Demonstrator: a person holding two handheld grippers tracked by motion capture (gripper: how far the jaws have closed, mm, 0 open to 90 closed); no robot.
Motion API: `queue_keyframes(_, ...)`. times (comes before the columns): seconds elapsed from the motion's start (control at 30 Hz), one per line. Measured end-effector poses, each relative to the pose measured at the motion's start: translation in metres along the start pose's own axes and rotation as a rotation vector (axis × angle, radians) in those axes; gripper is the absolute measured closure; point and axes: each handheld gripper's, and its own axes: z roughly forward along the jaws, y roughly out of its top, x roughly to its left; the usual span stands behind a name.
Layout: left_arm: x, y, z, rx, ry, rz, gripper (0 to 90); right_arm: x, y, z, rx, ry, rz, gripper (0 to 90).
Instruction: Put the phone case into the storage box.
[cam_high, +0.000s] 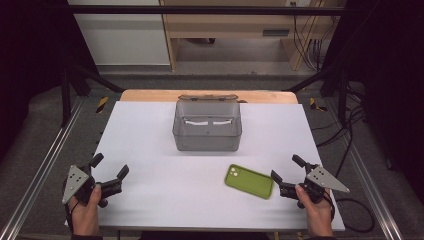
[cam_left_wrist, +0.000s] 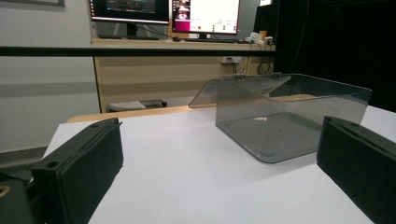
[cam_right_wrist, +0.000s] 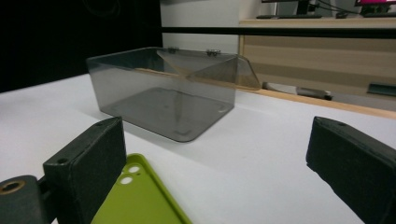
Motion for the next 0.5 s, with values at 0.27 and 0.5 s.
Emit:
queue_keyframes(0.27,-0.0031,0.0002,0.0014,0.0,-0.003,-0.005,0.4,-0.0032,-0.002,-0.0047,0.006,-0.052,0.007,3.7)
queue_keyframes(0.5,-0.0033,-0.0009,0.0008,0.011,-0.001,-0.009,0.4,0.0002,-0.001,-0.0014,0.073,-0.123,0.009,3.5)
